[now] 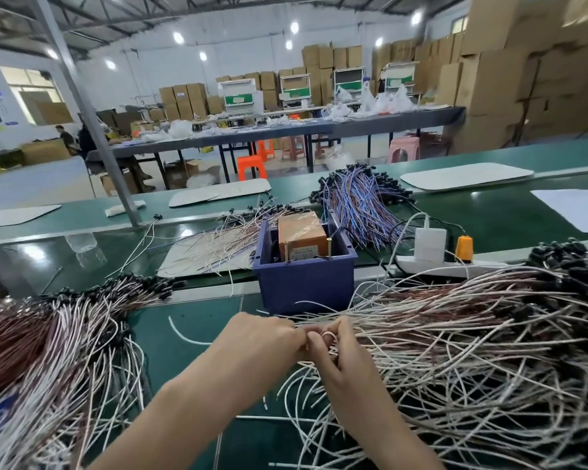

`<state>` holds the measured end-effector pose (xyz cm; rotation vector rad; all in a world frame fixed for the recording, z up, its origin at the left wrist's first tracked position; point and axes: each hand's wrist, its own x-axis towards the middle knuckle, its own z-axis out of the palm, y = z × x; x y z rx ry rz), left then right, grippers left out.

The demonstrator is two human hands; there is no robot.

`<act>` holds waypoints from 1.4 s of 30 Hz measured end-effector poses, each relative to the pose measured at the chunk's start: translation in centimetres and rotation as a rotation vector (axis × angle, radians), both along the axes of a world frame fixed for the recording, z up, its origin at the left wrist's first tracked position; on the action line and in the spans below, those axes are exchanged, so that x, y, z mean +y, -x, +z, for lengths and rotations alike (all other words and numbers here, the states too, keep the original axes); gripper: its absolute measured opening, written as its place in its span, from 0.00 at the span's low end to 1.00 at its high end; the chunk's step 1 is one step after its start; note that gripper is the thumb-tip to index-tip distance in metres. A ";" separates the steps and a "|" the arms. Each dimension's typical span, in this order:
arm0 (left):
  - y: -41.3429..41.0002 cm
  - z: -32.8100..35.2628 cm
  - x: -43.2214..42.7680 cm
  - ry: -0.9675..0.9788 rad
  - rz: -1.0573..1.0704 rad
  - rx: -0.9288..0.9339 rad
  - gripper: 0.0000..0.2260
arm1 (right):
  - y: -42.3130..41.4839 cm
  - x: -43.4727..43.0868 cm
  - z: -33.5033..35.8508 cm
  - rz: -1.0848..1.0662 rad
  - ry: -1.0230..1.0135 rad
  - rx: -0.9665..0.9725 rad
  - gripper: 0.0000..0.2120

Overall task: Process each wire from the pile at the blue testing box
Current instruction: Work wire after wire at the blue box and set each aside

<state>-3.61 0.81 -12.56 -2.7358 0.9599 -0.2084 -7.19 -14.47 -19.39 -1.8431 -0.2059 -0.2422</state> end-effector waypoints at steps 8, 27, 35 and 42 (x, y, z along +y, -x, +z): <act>-0.4 0.7 2.1 0.128 -0.147 -0.251 0.03 | -0.4 0.0 -1.2 0.132 0.142 0.024 0.09; 1.6 -7.4 -2.5 1.399 0.096 0.508 0.08 | -1.7 -0.9 1.0 0.089 -1.104 0.501 0.09; 0.1 -7.4 -0.4 2.075 0.358 0.703 0.10 | -1.5 -1.9 1.0 0.019 -0.910 0.320 0.16; -1.7 -6.3 3.7 2.511 0.421 0.702 0.04 | -1.2 -4.4 1.9 -0.025 -1.249 0.143 0.07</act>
